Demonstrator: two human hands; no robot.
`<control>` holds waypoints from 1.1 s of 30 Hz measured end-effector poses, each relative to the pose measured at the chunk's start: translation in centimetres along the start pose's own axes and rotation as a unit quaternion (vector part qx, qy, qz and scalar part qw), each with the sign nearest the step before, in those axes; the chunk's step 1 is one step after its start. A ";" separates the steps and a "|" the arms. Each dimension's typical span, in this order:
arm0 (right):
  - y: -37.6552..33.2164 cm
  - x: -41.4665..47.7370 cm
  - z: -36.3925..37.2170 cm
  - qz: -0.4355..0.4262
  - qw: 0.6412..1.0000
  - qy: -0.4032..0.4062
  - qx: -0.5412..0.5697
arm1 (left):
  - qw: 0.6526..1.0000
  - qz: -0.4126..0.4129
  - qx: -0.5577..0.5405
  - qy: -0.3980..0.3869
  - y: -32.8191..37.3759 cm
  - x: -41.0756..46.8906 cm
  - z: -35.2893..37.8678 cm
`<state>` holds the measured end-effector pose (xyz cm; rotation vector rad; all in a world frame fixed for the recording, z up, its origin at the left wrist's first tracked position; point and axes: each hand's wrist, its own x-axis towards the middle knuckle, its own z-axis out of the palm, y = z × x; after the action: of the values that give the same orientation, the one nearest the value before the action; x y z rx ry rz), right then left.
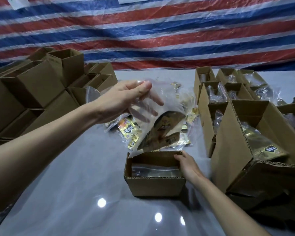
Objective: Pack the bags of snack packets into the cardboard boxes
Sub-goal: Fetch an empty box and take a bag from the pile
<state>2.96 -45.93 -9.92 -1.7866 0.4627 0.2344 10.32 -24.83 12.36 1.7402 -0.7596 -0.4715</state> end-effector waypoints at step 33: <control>0.3 0.7 0.2 0.038 0.999 0.014 0.000 | 0.855 -0.138 0.468 -0.178 -14.4 -1.9 7.7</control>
<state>3.47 -45.96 -10.56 -1.7762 0.5511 0.2621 7.57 -26.45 -3.77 2.7471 -1.1176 -0.6974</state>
